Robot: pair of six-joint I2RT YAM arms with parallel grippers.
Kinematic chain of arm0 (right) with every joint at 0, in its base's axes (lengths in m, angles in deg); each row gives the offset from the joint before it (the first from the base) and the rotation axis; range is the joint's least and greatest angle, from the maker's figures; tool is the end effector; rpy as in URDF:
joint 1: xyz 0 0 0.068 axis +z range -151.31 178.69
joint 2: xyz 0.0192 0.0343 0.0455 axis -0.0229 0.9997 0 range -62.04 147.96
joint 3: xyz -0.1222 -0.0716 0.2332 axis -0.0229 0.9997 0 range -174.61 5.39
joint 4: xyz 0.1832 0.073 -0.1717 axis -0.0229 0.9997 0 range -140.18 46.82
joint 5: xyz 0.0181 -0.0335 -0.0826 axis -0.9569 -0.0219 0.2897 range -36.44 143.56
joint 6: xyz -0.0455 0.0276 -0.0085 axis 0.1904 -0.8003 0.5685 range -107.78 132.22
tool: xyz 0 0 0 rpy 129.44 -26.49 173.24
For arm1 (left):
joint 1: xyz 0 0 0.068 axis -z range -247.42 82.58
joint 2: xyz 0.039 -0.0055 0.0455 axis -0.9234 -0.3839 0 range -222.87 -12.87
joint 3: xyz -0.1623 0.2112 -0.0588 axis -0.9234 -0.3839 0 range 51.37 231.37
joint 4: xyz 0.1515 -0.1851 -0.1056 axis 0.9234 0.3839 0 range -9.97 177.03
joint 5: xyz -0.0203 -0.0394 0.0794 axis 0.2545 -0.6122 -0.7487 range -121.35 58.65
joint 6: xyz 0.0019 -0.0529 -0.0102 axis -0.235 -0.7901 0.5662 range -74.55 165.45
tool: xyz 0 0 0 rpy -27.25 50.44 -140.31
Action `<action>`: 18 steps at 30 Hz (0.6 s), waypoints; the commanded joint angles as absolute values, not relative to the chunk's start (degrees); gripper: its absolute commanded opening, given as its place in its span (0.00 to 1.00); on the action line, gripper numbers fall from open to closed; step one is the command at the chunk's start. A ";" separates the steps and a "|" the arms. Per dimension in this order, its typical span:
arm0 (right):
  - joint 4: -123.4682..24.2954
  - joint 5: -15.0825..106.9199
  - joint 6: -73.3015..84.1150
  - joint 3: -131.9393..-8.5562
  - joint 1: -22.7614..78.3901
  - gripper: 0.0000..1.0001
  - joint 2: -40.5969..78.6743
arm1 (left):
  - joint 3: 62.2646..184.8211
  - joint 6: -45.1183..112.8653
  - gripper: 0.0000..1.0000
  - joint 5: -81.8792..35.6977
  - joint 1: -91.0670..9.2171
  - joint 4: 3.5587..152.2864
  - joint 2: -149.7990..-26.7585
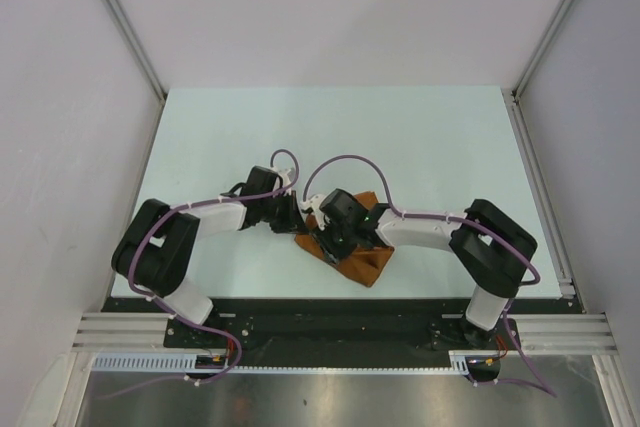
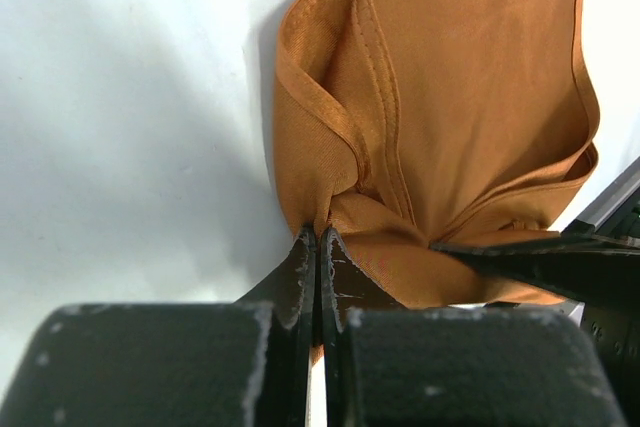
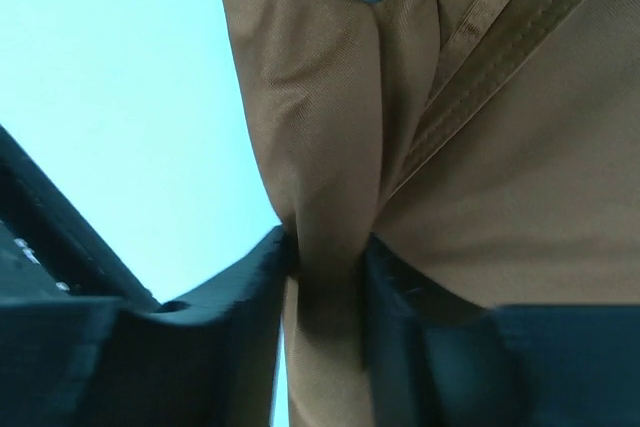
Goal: Fold the napkin, place the utensils inside, and roll it up
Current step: Roll the napkin with the utensil
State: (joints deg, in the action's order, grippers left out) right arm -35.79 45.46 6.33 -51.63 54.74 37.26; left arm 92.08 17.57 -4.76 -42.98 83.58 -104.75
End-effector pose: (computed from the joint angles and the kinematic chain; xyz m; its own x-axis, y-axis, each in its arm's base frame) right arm 0.1882 0.2884 0.1623 -0.5528 -0.6394 -0.5343 -0.8121 0.5572 0.1734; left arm 0.2576 -0.1345 0.1376 -0.9400 -0.0321 -0.3396 0.1875 0.7830 -0.5931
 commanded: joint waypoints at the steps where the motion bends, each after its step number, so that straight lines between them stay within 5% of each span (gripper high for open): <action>1: -37.52 35.75 3.96 -52.01 53.27 0.33 39.82 | 93.47 18.82 0.00 -5.34 -43.52 82.67 -104.63; 7: -43.05 21.96 -0.34 -47.36 48.35 0.17 40.96 | 92.60 17.33 0.32 -6.30 -45.88 80.91 -100.16; 12: -46.75 11.65 -3.33 -46.56 44.66 0.16 43.60 | 90.49 17.33 0.58 -9.46 -47.21 80.29 -94.88; 18: -51.22 0.06 -6.23 -46.73 40.35 0.15 48.26 | 83.11 16.45 0.68 -8.33 -47.03 71.69 -89.87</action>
State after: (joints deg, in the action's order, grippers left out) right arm -48.49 11.39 -2.87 -47.91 41.78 44.61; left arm 87.54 17.01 -8.70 -47.04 77.72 -92.53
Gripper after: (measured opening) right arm 0.172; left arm 0.659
